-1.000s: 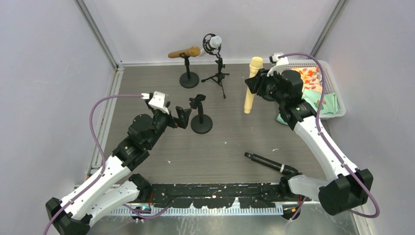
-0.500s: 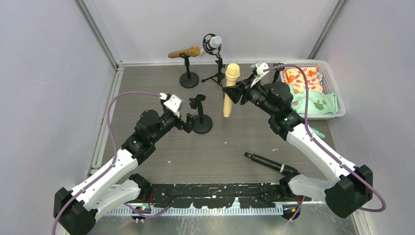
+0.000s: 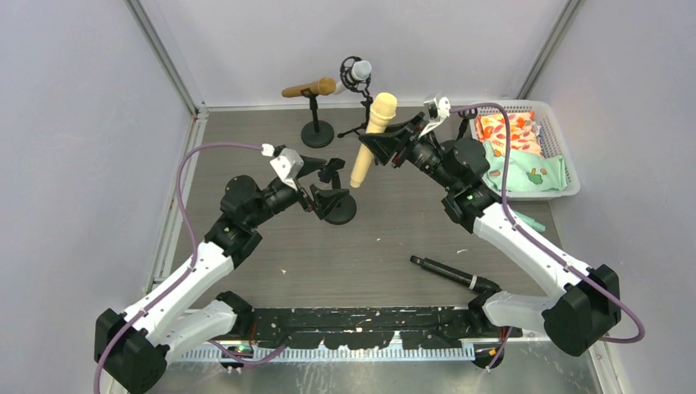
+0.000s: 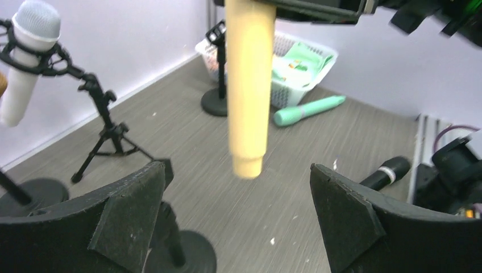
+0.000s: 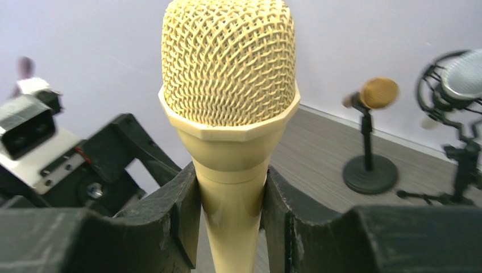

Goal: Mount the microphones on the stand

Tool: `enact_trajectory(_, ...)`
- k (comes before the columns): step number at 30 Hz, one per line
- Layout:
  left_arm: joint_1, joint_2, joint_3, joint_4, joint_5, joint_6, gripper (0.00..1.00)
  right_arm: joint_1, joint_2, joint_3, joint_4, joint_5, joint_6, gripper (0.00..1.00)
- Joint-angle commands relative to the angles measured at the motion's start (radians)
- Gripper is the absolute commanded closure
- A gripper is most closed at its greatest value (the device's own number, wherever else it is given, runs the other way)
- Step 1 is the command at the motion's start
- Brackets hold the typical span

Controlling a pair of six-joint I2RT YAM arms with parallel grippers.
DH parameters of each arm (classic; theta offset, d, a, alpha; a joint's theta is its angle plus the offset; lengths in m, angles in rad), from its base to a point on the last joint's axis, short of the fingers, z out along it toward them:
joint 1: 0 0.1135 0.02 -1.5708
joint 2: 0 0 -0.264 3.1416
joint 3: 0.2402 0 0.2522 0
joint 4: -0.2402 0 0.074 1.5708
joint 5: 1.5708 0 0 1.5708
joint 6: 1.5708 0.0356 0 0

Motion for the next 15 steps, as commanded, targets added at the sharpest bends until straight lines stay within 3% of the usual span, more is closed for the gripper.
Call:
enact_trajectory(1, -0.027, 0.031, 0.055, 0.155, 0.055, -0.109, 0.00, 0.050, 0.017, 0.099, 0.178, 0.015, 0.129, 0.99)
enact_trajectory(8, -0.044, 0.071, 0.080, 0.152, -0.007, -0.077, 0.01, 0.098, 0.043, 0.162, 0.179, -0.009, 0.198, 0.98)
enact_trajectory(15, -0.044, 0.080, 0.098, 0.157, -0.026, -0.079, 0.24, 0.117, 0.039, 0.171, 0.152, -0.026, 0.193, 0.94)
